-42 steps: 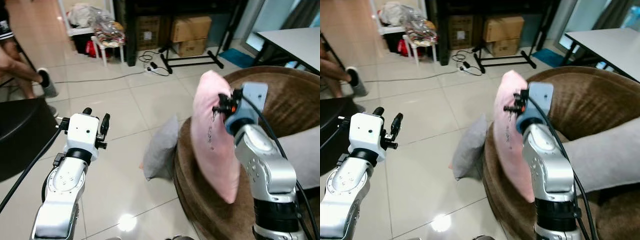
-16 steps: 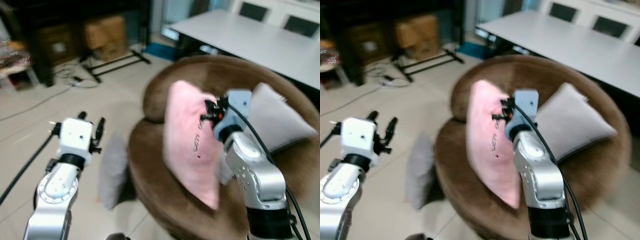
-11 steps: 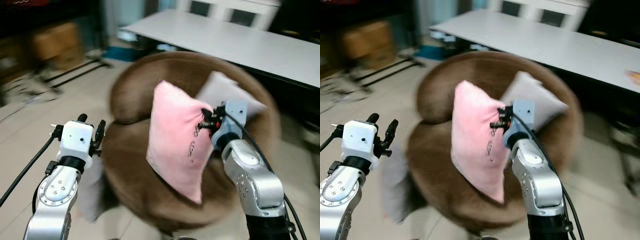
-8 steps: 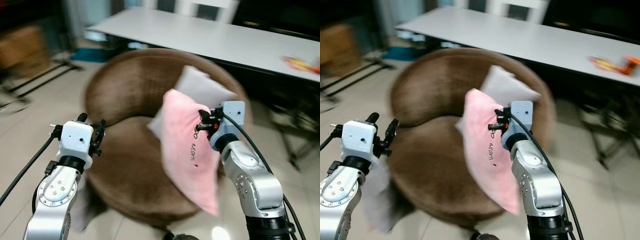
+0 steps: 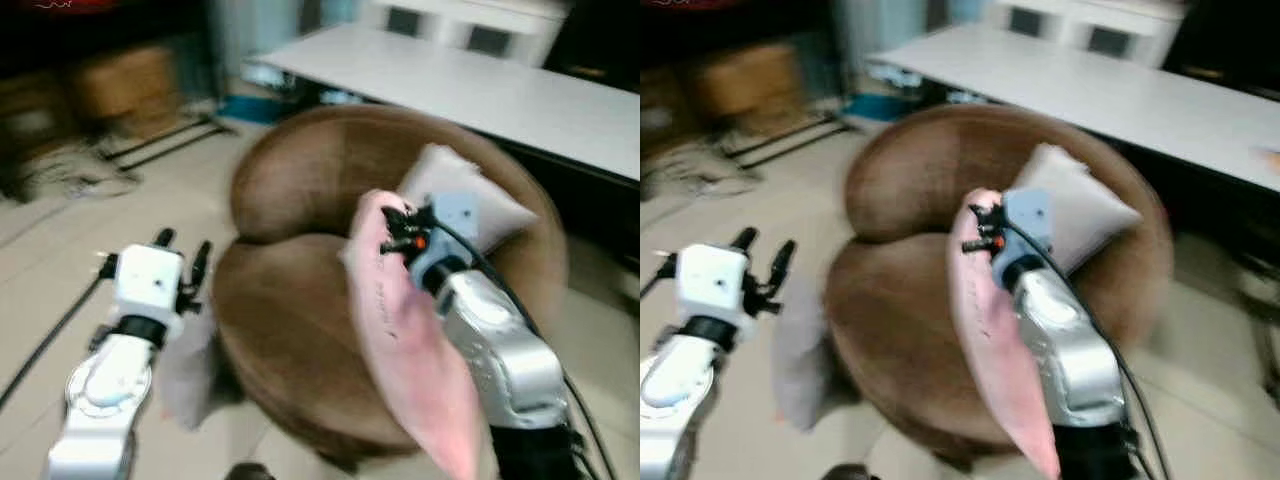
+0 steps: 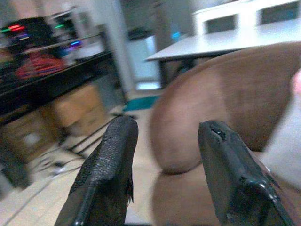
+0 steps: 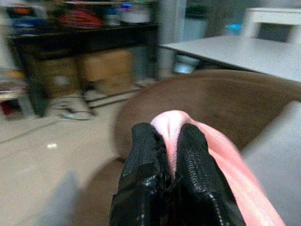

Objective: Move the pillow to the sofa from floor

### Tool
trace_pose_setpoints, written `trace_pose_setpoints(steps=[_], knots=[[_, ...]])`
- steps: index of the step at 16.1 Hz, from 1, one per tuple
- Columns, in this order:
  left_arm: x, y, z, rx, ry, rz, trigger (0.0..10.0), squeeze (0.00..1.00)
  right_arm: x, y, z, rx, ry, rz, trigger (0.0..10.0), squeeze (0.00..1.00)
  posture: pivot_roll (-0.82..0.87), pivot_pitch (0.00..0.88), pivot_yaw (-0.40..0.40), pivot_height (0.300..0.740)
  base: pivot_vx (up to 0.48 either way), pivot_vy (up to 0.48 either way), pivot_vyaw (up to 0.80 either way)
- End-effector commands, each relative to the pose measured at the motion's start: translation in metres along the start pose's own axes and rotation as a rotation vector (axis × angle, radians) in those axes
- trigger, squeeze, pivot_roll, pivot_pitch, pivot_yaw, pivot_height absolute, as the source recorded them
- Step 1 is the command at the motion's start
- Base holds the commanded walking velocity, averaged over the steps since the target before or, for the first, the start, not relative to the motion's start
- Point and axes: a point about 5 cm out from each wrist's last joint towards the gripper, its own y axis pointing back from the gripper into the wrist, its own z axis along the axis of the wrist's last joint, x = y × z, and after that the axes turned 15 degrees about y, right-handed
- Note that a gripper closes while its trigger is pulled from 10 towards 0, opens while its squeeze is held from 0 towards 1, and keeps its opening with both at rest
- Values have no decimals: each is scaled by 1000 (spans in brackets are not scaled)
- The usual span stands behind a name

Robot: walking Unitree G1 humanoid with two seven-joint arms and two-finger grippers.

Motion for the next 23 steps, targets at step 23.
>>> trace_pose_setpoints(steps=[23], knots=[[-3, 14, -12, 135, -72, -218, 10000, 0, -5, -14, 38, 75, 40, 125, 10000, 0, 68, 0, -88, 740, 118, 0, 0]])
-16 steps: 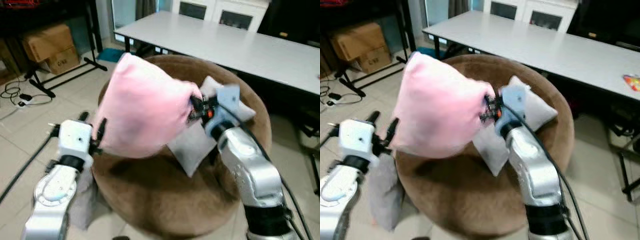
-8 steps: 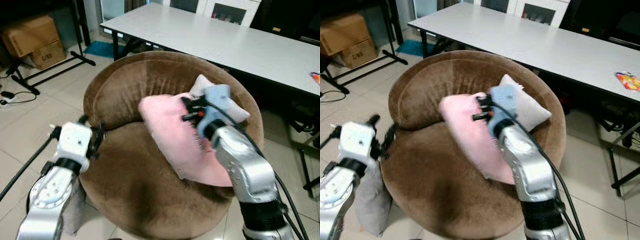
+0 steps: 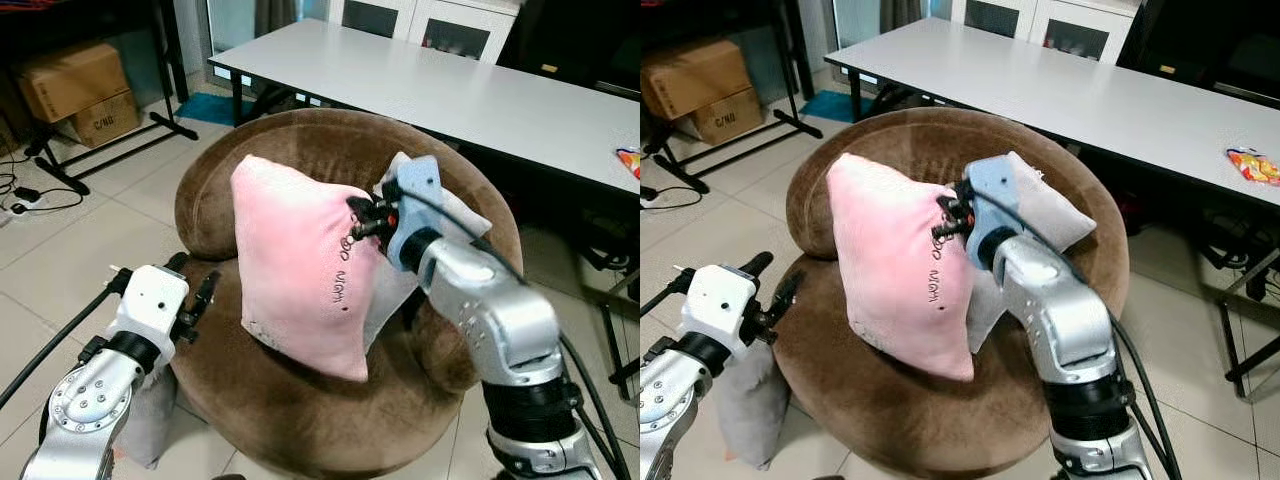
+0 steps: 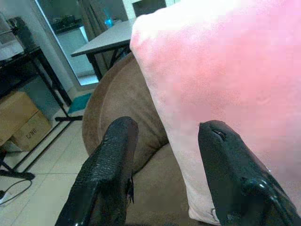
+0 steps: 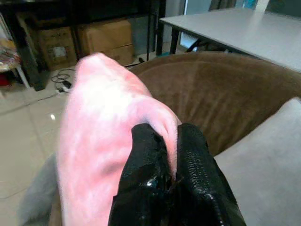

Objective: Move the pillow to the sofa from floor

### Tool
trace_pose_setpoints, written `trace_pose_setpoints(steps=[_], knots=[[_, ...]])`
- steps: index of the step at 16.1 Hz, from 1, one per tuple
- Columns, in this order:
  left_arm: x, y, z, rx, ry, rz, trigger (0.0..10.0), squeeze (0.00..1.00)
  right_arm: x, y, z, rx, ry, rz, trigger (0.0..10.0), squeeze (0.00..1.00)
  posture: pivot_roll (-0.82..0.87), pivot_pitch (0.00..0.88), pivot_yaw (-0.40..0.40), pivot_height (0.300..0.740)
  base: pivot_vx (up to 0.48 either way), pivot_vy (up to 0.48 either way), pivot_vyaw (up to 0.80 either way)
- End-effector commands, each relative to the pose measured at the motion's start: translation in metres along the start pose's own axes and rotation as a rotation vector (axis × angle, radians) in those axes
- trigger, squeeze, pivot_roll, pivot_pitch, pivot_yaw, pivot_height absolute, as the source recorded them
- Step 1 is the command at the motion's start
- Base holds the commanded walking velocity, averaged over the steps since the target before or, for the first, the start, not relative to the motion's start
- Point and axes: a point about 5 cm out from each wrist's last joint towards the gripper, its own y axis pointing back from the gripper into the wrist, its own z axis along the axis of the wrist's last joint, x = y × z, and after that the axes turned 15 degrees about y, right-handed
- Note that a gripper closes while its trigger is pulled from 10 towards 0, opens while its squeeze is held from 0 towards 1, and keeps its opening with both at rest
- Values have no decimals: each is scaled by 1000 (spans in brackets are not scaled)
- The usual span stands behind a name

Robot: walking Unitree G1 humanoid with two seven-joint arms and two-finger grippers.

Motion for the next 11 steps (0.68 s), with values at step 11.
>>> trace_pose_setpoints(steps=[11], knots=[[-11, 1, -8, 65, 18, -109, 10000, 0, -39, -43, -95, 273, -491, -267, 10000, 0, 88, 0, -98, 740, 0, 0, 0]])
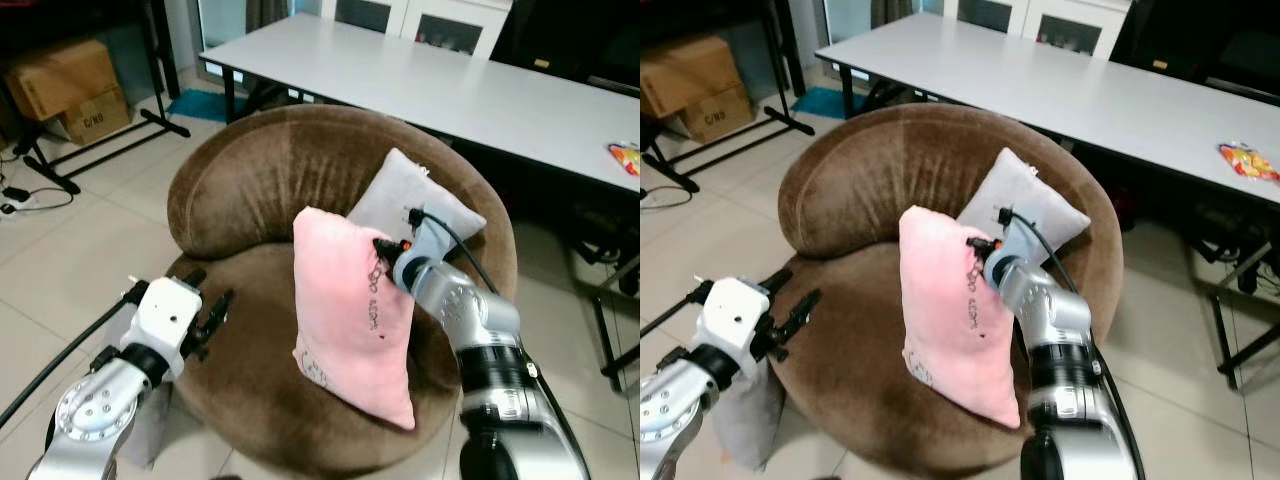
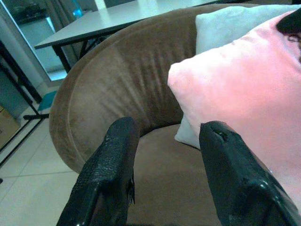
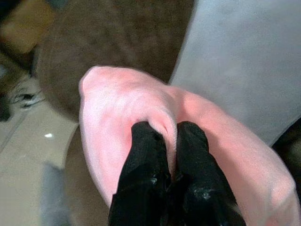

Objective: Move the pillow to the sofa from floor

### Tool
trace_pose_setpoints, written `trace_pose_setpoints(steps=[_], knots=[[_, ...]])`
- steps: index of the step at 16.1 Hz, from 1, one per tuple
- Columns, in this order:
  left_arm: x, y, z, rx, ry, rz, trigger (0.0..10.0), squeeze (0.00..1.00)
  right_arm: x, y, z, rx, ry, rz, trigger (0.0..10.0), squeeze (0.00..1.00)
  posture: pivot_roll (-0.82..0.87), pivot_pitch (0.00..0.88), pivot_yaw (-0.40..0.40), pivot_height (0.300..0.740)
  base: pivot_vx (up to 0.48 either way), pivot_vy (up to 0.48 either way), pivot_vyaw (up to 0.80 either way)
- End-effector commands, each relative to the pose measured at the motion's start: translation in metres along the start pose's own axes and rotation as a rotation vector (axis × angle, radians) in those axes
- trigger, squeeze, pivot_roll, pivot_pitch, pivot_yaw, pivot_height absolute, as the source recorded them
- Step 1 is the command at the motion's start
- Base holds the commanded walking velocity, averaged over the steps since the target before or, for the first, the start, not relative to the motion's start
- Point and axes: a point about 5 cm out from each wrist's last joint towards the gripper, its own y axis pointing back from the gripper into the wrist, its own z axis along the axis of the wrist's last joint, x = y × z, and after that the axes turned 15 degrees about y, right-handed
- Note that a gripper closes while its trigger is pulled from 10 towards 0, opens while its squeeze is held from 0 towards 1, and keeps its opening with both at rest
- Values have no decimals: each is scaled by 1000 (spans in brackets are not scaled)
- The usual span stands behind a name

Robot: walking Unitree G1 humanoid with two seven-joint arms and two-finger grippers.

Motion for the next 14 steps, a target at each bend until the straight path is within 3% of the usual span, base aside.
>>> trace_pose_setpoints(steps=[1, 2, 3, 4, 9, 10, 14], knots=[[0, -3, 1, 1, -8, -19, 10000, 0, -14, -5, 4, -27, -7, -74, 10000, 0, 88, 0, -98, 740, 0, 0, 0], [1, -4, 2, -3, -12, -19, 10000, 0, -21, -8, 8, -48, -8, -115, 10000, 0, 93, 0, -99, 740, 0, 0, 0], [3, -6, 3, -6, -16, -19, 10000, 0, -27, -11, 14, -71, -9, -150, 10000, 580, 93, 0, -99, 740, 0, 0, 0], [4, -7, 5, -9, -19, -24, 10000, 0, -35, -12, 28, -121, 15, -194, 10000, 1000, 99, 0, -101, 740, 0, 0, 0], [-7, -5, -2, 58, 60, -147, 10000, 0, -53, -9, 47, -213, 51, -237, 10000, 1000, 98, 0, -103, 740, 0, 0, 0], [-8, -6, -4, 63, 66, -164, 10000, 0, -68, -4, 53, -257, 59, -280, 10000, 1000, 89, 0, -94, 740, 0, 0, 0], [2, -12, 2, -2, 67, -89, 10000, 0, -72, 7, 71, -406, 165, -252, 10000, 1000, 64, 0, -79, 740, 0, 0, 0]])
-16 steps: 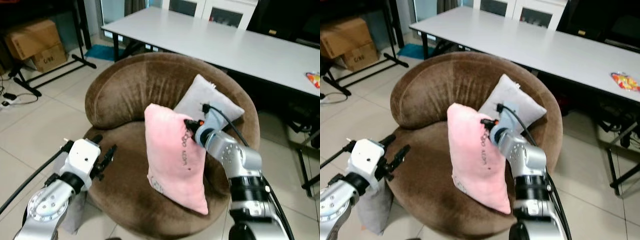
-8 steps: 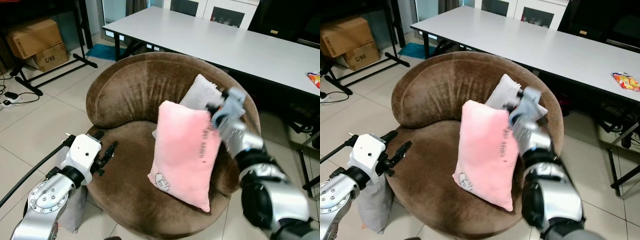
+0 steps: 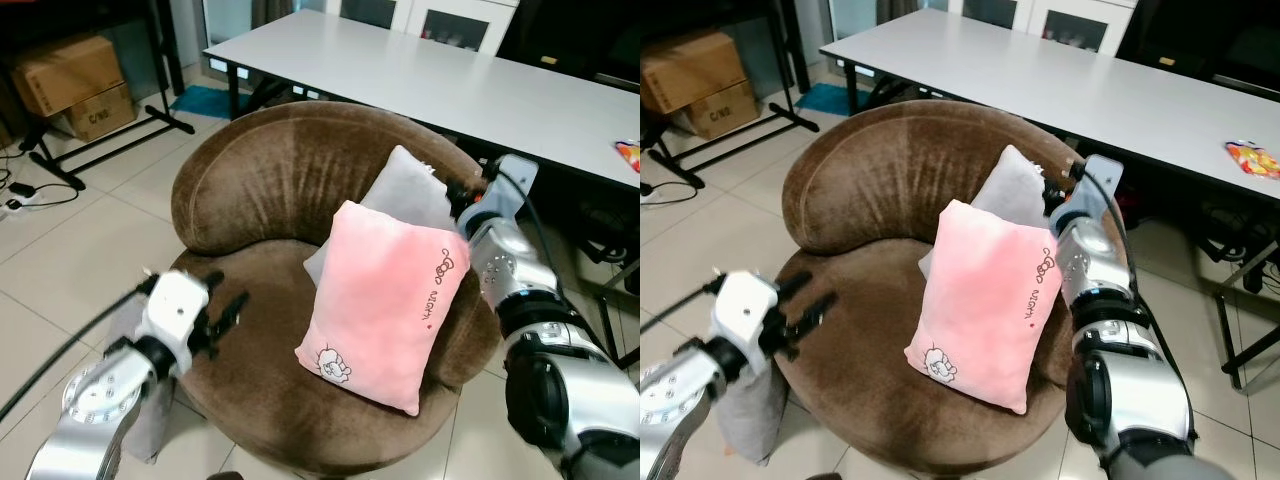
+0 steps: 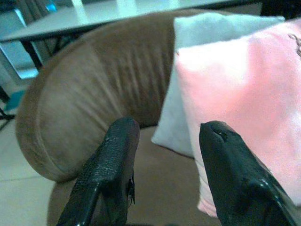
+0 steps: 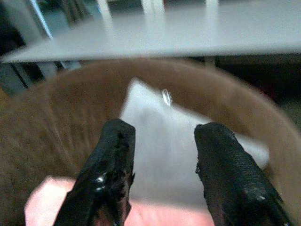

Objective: Move the pillow to the sofa from floor

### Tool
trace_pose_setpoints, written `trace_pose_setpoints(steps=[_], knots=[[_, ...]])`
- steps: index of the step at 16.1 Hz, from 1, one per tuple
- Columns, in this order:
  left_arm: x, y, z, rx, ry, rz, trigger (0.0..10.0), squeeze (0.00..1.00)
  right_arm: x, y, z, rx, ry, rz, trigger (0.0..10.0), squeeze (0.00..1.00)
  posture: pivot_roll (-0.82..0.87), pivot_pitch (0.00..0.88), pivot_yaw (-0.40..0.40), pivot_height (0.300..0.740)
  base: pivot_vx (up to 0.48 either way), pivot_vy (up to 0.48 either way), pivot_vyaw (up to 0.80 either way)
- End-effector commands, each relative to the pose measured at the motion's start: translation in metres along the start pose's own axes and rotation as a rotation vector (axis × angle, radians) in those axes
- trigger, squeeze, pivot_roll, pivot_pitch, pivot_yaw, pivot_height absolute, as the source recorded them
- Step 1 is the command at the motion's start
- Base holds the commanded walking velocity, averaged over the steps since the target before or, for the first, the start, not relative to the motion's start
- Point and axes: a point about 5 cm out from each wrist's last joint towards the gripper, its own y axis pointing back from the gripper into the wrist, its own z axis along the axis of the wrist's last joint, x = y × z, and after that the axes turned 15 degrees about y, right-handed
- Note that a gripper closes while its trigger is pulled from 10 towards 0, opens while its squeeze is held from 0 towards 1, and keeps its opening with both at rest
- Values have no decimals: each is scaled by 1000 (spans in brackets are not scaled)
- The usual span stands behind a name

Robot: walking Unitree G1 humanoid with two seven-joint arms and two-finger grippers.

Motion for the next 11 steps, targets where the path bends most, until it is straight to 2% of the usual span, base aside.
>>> trace_pose_setpoints(steps=[1, 2, 3, 4, 5, 8, 11], knots=[[3, -1, 2, -21, -1, 34, 10000, 0, -3, 3, 8, -54, 35, 20, 10000, 886, 57, 0, -79, 740, 0, 0, 0], [5, 1, 5, -61, 2, 118, 10000, 0, 3, 23, 10, -123, 80, 115, 10000, 0, 43, 0, -80, 740, 0, 0, 0], [4, 2, 7, -82, 15, 175, 10000, 0, 13, 45, 7, -143, 138, 181, 10000, 0, 39, 0, -82, 740, 0, 0, 0], [-1, 4, 8, -97, 18, 205, 10000, 0, 19, 63, 1, -140, 179, 194, 10000, 0, 40, 0, -94, 740, 0, 0, 0], [-4, 7, 9, -113, 24, 235, 10000, 0, 24, 75, -4, -124, 162, 209, 10000, 0, 40, 0, -94, 740, 0, 285, 0], [-4, 16, 10, -123, 29, 319, 10000, 0, 39, 100, -17, -96, 149, 209, 10000, 0, 53, 0, -114, 740, 0, 314, 0], [-3, 18, 10, -109, 14, 342, 10000, 0, 49, 111, -19, -56, 171, 234, 10000, 0, 52, 0, -107, 740, 0, 329, 0]])
